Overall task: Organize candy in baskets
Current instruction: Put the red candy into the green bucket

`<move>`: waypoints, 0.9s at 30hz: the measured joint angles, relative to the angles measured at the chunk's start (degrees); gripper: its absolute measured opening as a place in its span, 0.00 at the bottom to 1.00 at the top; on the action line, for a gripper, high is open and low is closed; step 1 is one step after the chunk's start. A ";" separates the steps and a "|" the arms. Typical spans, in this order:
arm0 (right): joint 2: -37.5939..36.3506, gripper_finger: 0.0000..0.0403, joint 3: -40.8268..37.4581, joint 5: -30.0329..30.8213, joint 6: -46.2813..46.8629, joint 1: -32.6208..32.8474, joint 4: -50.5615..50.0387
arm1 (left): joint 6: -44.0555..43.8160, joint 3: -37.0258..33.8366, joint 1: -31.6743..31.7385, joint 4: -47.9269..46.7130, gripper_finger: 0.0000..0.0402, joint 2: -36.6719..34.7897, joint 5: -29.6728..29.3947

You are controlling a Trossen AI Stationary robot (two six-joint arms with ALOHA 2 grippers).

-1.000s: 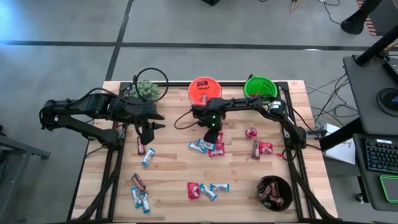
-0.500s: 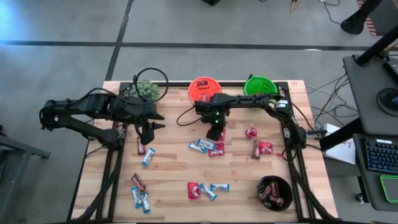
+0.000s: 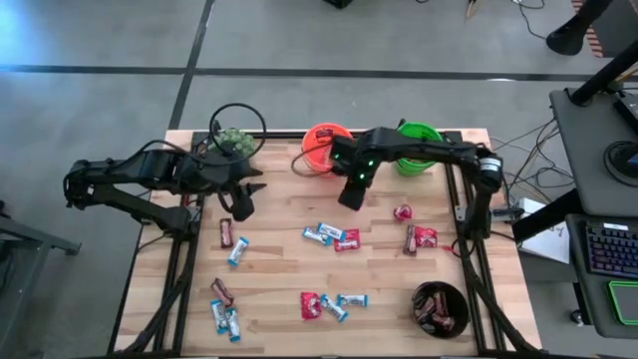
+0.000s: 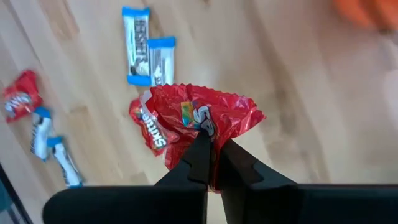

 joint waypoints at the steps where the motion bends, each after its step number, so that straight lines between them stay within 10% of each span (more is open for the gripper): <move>1: -0.88 0.02 0.00 0.04 0.00 -0.60 -0.04 | 0.11 0.00 0.03 -0.13 0.33 0.00 -0.05; 9: -6.27 0.02 0.00 2.90 -0.72 -6.87 -0.24 | 2.91 0.00 3.42 -1.26 0.33 0.33 -8.84; 27: -11.74 0.02 0.04 3.06 -5.48 -22.40 -0.43 | 3.92 0.00 18.47 -1.22 0.33 2.69 -9.18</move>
